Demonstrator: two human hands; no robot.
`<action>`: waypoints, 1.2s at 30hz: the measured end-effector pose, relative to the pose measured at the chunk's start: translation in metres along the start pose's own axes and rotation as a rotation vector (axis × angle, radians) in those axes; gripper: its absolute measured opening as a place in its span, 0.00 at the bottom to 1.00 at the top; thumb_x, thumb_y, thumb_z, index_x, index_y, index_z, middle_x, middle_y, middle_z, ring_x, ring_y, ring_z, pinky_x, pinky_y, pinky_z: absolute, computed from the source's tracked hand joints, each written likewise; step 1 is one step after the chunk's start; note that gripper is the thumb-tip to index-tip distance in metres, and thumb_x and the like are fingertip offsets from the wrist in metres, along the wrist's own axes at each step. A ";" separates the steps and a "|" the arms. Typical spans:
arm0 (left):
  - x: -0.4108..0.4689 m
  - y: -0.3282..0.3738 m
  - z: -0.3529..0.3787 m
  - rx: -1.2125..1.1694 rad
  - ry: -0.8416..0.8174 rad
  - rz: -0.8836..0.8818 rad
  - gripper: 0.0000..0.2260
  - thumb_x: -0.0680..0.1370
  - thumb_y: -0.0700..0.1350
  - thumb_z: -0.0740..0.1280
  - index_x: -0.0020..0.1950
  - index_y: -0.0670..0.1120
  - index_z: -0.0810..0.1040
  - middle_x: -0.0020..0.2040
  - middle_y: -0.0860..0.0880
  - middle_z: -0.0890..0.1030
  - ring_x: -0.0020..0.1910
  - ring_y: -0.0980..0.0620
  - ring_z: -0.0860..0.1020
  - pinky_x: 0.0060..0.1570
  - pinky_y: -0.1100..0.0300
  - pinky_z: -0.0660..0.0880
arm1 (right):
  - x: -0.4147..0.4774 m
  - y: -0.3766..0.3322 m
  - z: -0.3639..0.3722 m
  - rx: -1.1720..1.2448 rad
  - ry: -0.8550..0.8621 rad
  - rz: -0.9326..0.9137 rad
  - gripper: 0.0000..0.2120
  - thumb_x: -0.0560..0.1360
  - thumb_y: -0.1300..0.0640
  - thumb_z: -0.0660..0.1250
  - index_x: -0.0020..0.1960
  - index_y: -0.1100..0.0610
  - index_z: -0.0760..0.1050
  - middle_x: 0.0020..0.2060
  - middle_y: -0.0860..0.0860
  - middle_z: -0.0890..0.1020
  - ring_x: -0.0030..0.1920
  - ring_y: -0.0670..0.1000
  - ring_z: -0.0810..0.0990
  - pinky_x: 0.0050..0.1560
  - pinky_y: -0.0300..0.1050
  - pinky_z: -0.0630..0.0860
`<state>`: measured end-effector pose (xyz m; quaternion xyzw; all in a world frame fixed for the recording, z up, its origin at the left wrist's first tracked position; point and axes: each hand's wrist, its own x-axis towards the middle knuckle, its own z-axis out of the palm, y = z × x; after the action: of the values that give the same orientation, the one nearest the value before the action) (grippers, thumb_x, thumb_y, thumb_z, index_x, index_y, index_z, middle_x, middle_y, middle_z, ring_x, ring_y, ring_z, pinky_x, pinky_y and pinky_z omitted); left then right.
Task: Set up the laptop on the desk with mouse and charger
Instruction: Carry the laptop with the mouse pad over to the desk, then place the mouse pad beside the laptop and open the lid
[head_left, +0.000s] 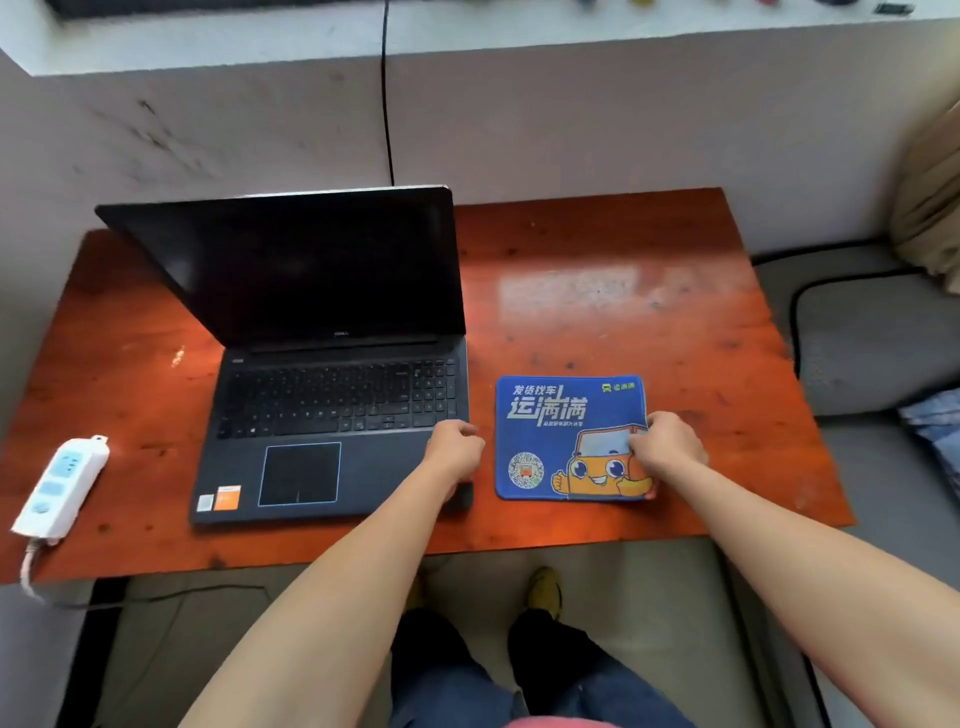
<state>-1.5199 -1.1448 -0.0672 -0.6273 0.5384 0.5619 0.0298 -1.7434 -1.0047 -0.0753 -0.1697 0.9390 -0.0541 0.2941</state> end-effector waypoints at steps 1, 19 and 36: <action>0.000 -0.002 -0.008 -0.010 0.020 0.002 0.14 0.77 0.39 0.62 0.62 0.45 0.76 0.48 0.45 0.80 0.41 0.47 0.78 0.38 0.56 0.77 | -0.002 -0.004 -0.002 -0.072 0.037 -0.019 0.13 0.74 0.53 0.66 0.57 0.54 0.76 0.56 0.56 0.80 0.56 0.60 0.78 0.47 0.47 0.72; 0.018 -0.115 -0.274 0.514 0.557 -0.151 0.19 0.76 0.42 0.62 0.68 0.42 0.68 0.67 0.39 0.68 0.67 0.38 0.68 0.63 0.46 0.67 | -0.086 -0.179 0.104 0.039 -0.059 -0.234 0.19 0.77 0.48 0.62 0.58 0.63 0.73 0.57 0.63 0.79 0.57 0.64 0.77 0.52 0.52 0.72; 0.066 -0.167 -0.340 0.255 0.235 -0.135 0.16 0.73 0.40 0.70 0.60 0.41 0.75 0.58 0.41 0.79 0.57 0.41 0.77 0.56 0.52 0.74 | -0.115 -0.228 0.144 0.146 0.059 0.119 0.19 0.76 0.55 0.58 0.63 0.63 0.72 0.62 0.64 0.75 0.61 0.65 0.74 0.60 0.55 0.74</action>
<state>-1.1867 -1.3354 -0.0858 -0.7144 0.5616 0.4088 0.0838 -1.5077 -1.1782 -0.0862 -0.0901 0.9492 -0.1100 0.2806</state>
